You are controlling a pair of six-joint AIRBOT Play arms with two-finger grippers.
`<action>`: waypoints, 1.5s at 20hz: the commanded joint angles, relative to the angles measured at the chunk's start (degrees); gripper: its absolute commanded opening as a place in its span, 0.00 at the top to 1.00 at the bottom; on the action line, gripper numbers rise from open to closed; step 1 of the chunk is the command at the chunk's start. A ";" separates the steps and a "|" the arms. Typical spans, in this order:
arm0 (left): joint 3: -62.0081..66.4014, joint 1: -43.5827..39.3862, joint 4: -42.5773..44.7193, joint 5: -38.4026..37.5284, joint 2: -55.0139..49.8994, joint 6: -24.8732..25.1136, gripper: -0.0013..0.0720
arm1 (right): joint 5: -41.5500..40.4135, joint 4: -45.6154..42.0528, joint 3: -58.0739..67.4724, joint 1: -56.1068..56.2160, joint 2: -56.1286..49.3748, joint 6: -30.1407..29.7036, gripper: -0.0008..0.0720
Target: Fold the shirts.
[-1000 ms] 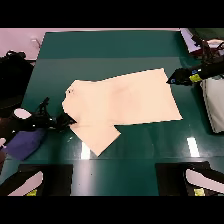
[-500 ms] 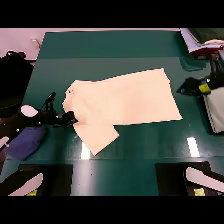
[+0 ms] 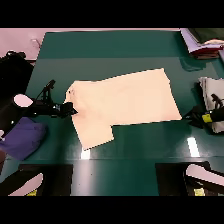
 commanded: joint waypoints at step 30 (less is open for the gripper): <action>77.79 0.00 20.46 -11.56 11.32 -8.92 0.95 | 10.69 -6.84 76.59 13.75 18.93 2.27 0.97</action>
